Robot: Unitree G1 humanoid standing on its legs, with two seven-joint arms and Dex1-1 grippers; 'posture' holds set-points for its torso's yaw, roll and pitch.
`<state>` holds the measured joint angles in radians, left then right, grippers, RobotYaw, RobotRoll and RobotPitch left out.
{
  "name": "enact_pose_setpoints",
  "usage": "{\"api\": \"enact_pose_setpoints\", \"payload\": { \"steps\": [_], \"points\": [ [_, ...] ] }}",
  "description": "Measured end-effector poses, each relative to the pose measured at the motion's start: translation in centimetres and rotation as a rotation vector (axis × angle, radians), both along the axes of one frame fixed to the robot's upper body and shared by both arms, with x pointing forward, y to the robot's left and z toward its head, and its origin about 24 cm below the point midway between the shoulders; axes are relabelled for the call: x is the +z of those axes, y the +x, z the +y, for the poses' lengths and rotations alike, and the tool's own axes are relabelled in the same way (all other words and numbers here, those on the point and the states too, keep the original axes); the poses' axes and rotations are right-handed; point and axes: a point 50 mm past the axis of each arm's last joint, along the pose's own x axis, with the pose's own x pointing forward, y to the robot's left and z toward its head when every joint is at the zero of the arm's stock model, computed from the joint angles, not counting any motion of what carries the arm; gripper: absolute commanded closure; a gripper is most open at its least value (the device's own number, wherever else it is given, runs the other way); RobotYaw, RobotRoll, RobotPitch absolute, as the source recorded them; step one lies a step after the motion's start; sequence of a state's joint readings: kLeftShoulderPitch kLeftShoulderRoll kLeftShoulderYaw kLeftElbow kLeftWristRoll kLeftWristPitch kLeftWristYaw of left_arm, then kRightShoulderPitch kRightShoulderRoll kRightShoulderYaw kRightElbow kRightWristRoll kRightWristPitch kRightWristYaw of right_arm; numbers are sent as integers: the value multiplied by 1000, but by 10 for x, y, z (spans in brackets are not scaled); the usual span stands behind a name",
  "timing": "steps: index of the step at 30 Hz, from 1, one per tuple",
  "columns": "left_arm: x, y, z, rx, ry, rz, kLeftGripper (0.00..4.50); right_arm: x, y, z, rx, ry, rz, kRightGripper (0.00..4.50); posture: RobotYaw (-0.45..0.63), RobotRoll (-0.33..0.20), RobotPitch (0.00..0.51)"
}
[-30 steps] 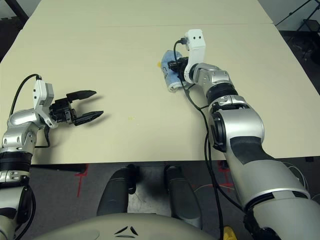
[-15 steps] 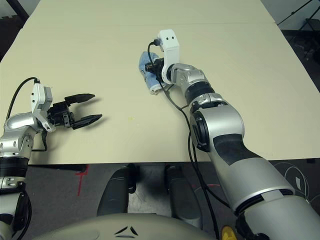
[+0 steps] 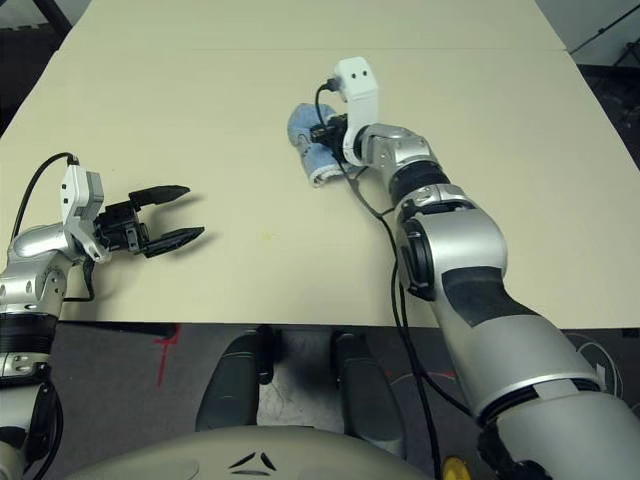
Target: Wipe the water off the table with a rag.
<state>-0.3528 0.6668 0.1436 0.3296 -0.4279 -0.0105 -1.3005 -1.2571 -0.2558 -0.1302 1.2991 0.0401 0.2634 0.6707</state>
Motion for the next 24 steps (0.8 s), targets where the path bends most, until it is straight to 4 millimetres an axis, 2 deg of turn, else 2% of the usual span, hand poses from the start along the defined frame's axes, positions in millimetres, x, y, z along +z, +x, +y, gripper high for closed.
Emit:
{"api": "enact_pose_setpoints", "payload": {
  "steps": [6, 17, 22, 24],
  "points": [
    [4, 5, -4, -11, -6, -19, 0, -7, -6, -42, -17, -59, 23, 4494, 225, 0, 230],
    [0, 9, -2, -6, -17, -12, 0, -4, -24, -116, -112, -124, 52, 4494, 187, 0, 225],
    [1, 12, -5, -23, -9, -23, 0, 2, -32, -141, -169, -139, 61, 4494, 172, 0, 220],
    [-2, 12, -3, -17, -11, -10, 0, 6, -32, -145, -184, -116, 50, 4494, 167, 0, 218]
  ]
}}
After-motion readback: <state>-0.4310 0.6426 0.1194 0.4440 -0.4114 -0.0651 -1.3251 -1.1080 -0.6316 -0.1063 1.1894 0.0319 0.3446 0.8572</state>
